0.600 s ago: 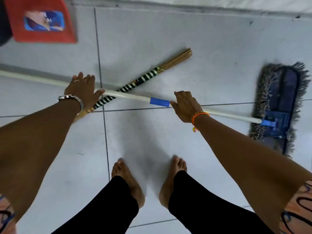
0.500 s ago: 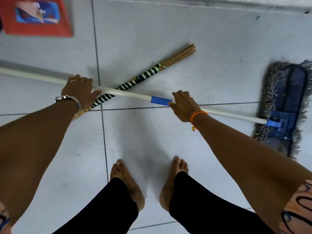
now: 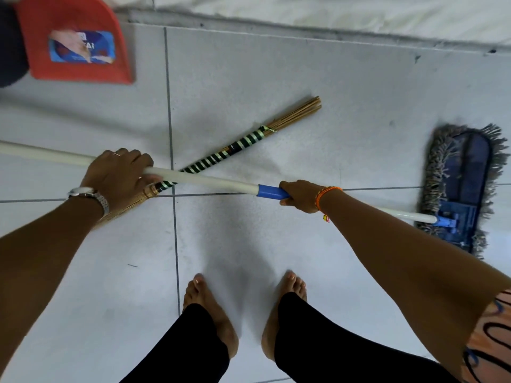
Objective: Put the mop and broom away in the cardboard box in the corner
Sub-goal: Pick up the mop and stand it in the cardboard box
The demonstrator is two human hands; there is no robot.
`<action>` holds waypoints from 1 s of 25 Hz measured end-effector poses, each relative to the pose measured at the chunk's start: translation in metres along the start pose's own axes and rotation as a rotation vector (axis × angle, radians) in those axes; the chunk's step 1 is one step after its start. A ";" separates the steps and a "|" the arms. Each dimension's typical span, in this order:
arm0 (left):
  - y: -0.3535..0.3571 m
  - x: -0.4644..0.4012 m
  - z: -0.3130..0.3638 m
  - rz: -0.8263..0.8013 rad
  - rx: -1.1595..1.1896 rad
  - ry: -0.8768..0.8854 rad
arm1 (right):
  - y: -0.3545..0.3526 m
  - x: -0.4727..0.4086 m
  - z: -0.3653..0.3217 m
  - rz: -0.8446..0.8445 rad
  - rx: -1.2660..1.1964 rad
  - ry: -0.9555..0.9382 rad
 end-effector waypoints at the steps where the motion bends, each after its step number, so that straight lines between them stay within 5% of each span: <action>1: -0.027 0.015 0.007 0.034 -0.035 -0.002 | -0.007 0.020 -0.003 0.002 -0.010 -0.010; 8: -0.295 0.090 0.044 0.558 -0.030 -0.342 | -0.105 0.201 -0.052 0.150 -0.106 -0.092; 13: -0.498 0.101 0.033 0.919 0.384 -1.055 | -0.209 0.354 -0.120 0.390 -0.252 -0.193; 15: -0.601 0.115 0.070 1.243 0.643 -0.971 | -0.244 0.416 -0.145 0.459 -0.307 -0.225; 17: -0.704 0.138 0.114 1.483 0.949 -0.680 | -0.269 0.473 -0.167 0.520 -0.363 -0.256; 20: -0.799 0.173 0.153 1.525 1.265 -0.330 | -0.285 0.524 -0.202 0.543 -0.487 -0.303; 25: -0.863 0.241 0.160 1.450 1.184 -0.151 | -0.290 0.568 -0.280 0.529 -0.586 -0.416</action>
Point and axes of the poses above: each hand's wrist, its own x-axis away from the middle knuckle, its own y-axis out of the palm, z = x × y, the point moved 3 cm from there along -x, towards the middle knuckle, and after that the axes turned 4 degrees about y, right-handed, at the moved point
